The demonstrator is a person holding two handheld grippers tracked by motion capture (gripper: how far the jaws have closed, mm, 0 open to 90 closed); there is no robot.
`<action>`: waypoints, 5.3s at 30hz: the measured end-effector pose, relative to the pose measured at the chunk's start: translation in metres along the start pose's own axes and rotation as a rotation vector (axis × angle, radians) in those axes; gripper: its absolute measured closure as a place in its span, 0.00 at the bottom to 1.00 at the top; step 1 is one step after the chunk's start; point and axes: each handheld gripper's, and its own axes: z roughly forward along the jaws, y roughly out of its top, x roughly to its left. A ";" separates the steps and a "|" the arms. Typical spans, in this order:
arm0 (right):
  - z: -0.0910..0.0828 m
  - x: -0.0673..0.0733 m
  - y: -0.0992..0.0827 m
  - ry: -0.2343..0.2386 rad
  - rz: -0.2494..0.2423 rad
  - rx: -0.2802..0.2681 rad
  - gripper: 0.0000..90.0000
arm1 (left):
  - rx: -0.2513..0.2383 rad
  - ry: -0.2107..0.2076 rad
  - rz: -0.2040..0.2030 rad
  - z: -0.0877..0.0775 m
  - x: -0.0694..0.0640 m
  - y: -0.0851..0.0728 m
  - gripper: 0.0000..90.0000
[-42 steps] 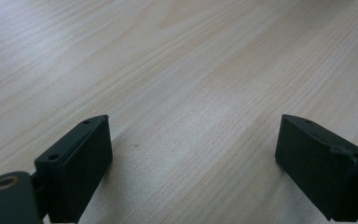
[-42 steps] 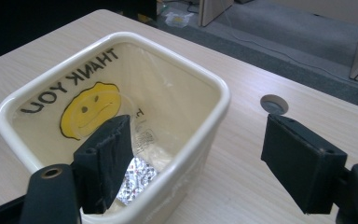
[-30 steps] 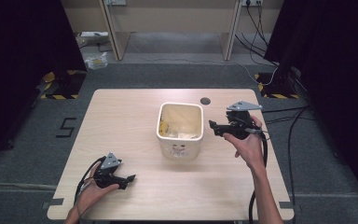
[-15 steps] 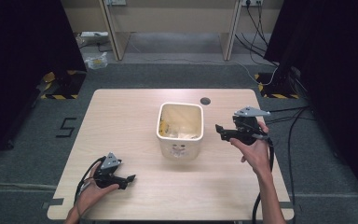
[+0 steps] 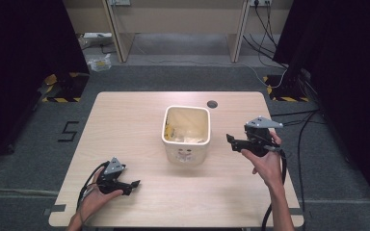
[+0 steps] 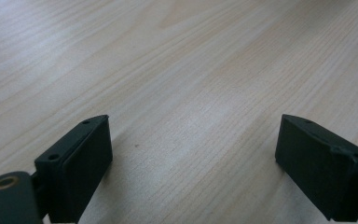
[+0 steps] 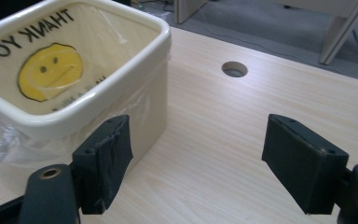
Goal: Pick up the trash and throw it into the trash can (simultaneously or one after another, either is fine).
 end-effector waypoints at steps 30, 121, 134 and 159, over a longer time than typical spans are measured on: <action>-0.005 0.015 -0.023 0.017 -0.035 -0.002 0.26 | 0.000 0.000 0.000 0.000 0.000 0.000 0.11; 0.013 0.051 -0.124 0.096 0.011 0.112 0.19 | 0.000 0.000 0.000 0.000 0.000 0.000 0.11; 0.010 0.047 -0.139 0.084 0.028 0.129 0.19 | 0.001 0.000 0.000 0.000 0.000 0.000 0.11; 0.010 0.053 -0.158 0.054 -0.010 0.172 0.16 | 0.001 0.000 0.000 0.000 0.000 0.000 0.11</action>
